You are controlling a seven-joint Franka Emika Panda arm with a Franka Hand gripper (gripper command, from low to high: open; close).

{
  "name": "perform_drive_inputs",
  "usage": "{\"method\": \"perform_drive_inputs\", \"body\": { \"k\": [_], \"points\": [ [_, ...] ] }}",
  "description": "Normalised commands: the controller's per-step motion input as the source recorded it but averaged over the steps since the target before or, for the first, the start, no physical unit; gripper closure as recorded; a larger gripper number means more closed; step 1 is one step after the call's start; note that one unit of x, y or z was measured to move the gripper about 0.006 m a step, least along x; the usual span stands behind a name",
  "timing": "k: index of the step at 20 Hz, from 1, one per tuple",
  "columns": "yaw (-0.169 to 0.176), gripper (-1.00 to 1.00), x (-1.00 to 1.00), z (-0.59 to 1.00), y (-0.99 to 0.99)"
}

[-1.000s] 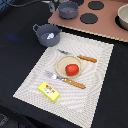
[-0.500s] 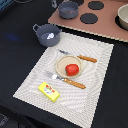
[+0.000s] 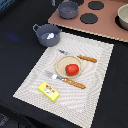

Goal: Interact with the objects in diverse but meaningful ways.

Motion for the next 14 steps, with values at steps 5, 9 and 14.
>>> {"method": "perform_drive_inputs", "body": {
  "k": [5,9,14],
  "points": [
    [-0.122,-1.0,0.1,-0.13,0.05],
    [-0.021,-1.0,-0.11,-0.31,0.25],
    [0.0,-1.0,-0.18,-0.25,0.36]
  ]
}}
